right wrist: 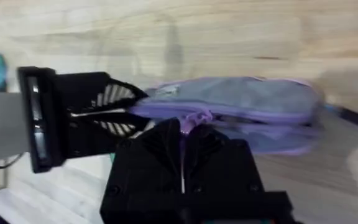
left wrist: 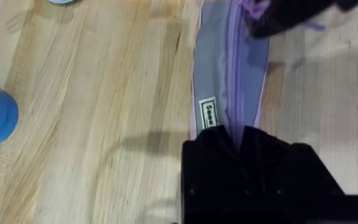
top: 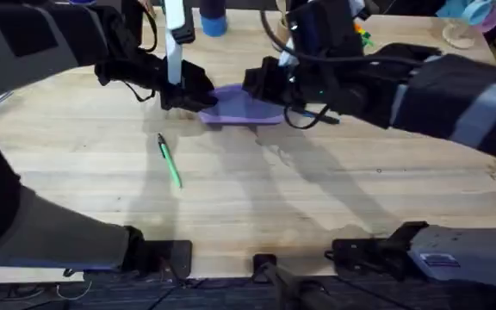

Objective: Unzip the bag, pick up the pens from the table one at a time and place them inside, then zip the bag closed.

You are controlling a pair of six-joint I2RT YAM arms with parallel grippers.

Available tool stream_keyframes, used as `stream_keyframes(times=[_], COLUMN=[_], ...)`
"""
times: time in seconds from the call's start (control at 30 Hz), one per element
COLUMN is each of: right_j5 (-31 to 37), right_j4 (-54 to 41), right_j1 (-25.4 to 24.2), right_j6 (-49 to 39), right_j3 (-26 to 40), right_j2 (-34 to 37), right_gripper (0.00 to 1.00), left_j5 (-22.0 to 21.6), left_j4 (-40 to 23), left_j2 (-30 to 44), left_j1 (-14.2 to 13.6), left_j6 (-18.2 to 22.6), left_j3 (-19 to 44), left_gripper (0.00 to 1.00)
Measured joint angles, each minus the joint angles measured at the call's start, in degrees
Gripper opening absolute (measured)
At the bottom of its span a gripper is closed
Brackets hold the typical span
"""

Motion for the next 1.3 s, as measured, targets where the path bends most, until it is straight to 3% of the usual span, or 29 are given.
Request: stream_keyframes(times=[0.27,0.4,0.83,0.87,0.9,1.1,1.3], right_j5=[0.0,0.0,-1.1,-1.0,-1.1,-1.5,-0.2], right_j4=[5.1,5.1,2.7,1.6,0.2,-8.6,-17.2], right_j1=[4.1,6.6,7.9,7.9,7.7,5.9,2.1], right_j6=[2.8,3.5,1.8,1.3,0.7,-4.0,-9.2], right_j3=[0.4,3.7,5.3,5.3,5.3,5.4,5.8], right_j2=[4.7,8.8,9.4,9.0,8.4,1.5,-6.4], right_gripper=[0.031,0.031,0.031,0.057,0.166,0.948,0.996], left_j5=[0.0,-0.3,-0.2,-0.2,-0.2,-0.1,-0.1], left_j4=[-0.1,-0.2,-0.3,-0.3,-0.3,0.0,0.0], left_j2=[0.0,0.0,0.0,0.0,0.0,0.0,0.0], left_j1=[0.0,0.2,0.3,0.3,0.3,0.2,0.2], left_j6=[0.0,0.0,0.0,0.0,0.0,0.0,0.0], left_j3=[0.0,0.0,0.0,0.0,0.0,0.0,0.0], left_gripper=[0.042,0.043,0.043,0.043,0.043,0.043,0.043])
